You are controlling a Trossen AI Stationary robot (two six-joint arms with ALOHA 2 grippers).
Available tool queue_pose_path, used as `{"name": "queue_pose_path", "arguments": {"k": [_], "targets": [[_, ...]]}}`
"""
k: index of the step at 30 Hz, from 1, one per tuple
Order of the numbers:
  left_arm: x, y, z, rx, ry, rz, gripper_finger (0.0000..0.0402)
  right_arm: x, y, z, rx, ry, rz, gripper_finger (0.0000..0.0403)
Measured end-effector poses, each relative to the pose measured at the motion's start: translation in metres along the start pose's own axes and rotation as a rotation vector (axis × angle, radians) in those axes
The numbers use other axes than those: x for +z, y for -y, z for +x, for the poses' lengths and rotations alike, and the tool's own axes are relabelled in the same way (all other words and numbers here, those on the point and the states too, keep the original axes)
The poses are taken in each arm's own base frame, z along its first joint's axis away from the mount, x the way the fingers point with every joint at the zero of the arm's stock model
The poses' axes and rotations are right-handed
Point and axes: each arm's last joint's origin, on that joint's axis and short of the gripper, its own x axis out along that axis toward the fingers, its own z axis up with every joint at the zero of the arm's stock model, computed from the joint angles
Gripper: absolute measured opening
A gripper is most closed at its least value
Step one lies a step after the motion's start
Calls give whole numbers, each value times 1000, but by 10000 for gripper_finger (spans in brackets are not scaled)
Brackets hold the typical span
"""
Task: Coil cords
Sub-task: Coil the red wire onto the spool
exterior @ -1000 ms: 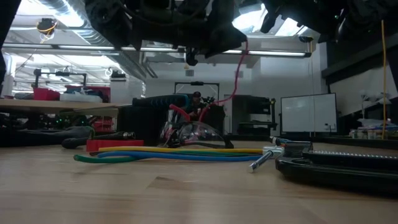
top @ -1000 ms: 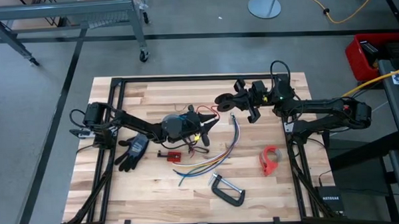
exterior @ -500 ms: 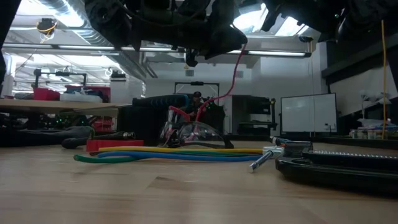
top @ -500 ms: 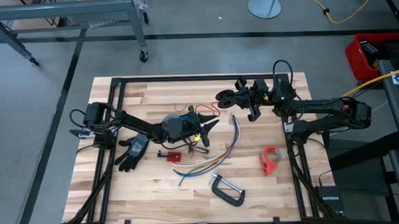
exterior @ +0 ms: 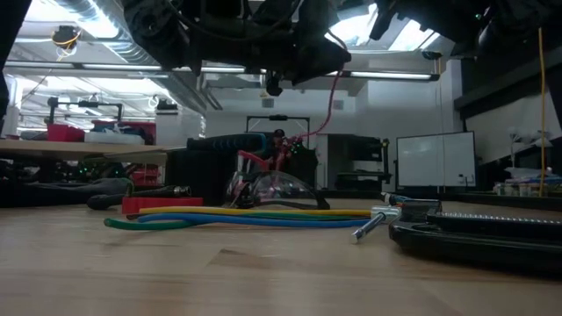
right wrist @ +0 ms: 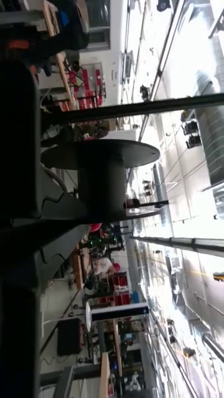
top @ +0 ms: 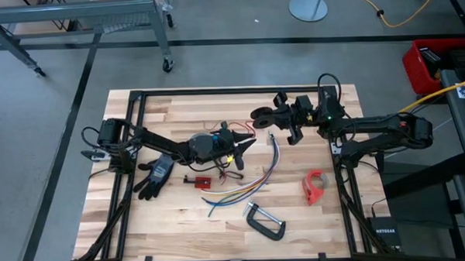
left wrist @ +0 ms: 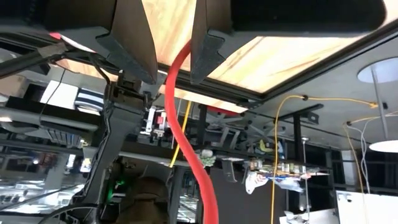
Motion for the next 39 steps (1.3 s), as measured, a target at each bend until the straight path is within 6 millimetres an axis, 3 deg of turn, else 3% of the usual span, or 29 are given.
{"name": "queue_pose_path", "arguments": {"k": [6, 14, 28, 39], "targets": [[0, -1, 0, 2, -1, 1, 80, 0, 0, 0, -1, 0, 0, 1], [-2, -5, 2, 17, -27, -3, 7, 0, 0, 0, -1, 0, 2, 1], [5, 0, -3, 117, 5, -55, 1, -2, -2, 0, 95, -51, 21, 1], [30, 18, -29, 213, -71, 0, 0, -7, 4, -10, 100, -223, 87, 1]]}}
